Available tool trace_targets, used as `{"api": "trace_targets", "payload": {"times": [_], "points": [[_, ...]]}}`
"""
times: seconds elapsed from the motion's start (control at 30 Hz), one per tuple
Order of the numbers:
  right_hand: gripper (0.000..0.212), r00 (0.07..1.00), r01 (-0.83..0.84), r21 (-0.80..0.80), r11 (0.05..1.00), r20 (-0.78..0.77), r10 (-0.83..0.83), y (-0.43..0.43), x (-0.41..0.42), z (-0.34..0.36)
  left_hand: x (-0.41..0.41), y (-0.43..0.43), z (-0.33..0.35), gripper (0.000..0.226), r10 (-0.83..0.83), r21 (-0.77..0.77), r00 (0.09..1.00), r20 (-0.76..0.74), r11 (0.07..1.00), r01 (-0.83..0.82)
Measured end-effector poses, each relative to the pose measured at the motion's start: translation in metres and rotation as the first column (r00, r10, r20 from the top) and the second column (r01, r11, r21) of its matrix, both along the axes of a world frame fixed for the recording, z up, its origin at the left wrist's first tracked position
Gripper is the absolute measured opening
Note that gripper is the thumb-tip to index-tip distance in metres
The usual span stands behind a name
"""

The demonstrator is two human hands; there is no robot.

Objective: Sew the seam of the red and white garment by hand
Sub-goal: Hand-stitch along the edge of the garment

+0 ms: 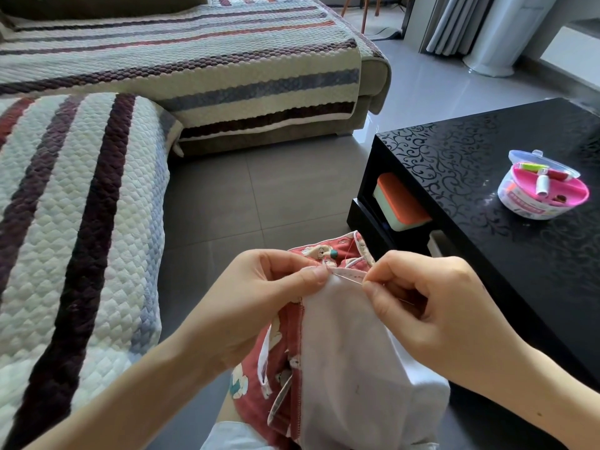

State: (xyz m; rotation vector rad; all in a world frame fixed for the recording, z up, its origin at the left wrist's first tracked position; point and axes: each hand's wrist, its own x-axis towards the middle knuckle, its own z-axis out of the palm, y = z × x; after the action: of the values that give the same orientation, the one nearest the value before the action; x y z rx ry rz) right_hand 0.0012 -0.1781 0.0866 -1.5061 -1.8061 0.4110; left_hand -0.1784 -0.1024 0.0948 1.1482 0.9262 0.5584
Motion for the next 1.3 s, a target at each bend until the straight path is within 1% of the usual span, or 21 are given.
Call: {"api": "trace_targets", "payload": {"times": [0.2,0.4,0.47,0.6,0.77,0.83,0.9,1.0,1.13,1.3], "points": [[0.022,1.000,-0.002,0.007,1.000,0.024,0.002,0.002,-0.001,0.000,-0.001,0.000,-0.001,0.018,-0.003,0.026,1.000,-0.011,1.000,0.004],[0.019,0.998,-0.009,0.017,1.000,0.060,0.008,0.002,-0.002,0.004,-0.001,0.001,-0.001,0.023,-0.027,0.076,0.999,-0.042,0.997,0.030],[0.018,0.995,-0.015,0.016,1.000,0.095,0.014,0.002,-0.002,0.005,-0.002,0.000,-0.001,0.019,-0.050,0.122,0.996,-0.071,0.991,0.059],[0.020,0.984,-0.020,0.003,1.000,0.179,0.019,0.005,-0.003,0.007,-0.001,-0.001,-0.002,0.016,-0.075,0.269,0.985,-0.157,0.956,0.115],[0.019,0.981,-0.021,-0.028,0.999,0.194,0.026,0.006,-0.003,0.006,-0.002,0.000,-0.002,0.016,-0.122,0.275,0.977,-0.172,0.947,0.167],[0.015,0.988,-0.026,-0.052,0.998,0.152,0.034,0.007,-0.002,0.004,-0.003,0.000,-0.001,0.015,-0.141,0.226,0.979,-0.149,0.959,0.173],[0.014,0.998,-0.039,-0.079,0.996,0.053,0.043,0.007,0.000,0.002,-0.003,0.000,0.001,0.011,-0.141,0.163,0.984,-0.110,0.974,0.157],[0.013,0.995,-0.055,-0.110,0.992,-0.093,0.045,0.006,0.003,0.003,-0.003,0.000,0.004,0.009,-0.128,0.142,0.986,-0.108,0.980,0.143],[0.013,0.958,-0.107,-0.134,0.985,-0.281,0.065,0.004,0.004,0.007,-0.001,0.000,0.005,0.018,-0.107,0.111,0.989,-0.106,0.987,0.119],[0.014,0.904,-0.156,-0.199,0.968,-0.423,0.058,0.006,0.007,0.005,-0.001,0.000,0.005,0.014,-0.125,0.047,0.991,-0.056,0.991,0.127]]}}
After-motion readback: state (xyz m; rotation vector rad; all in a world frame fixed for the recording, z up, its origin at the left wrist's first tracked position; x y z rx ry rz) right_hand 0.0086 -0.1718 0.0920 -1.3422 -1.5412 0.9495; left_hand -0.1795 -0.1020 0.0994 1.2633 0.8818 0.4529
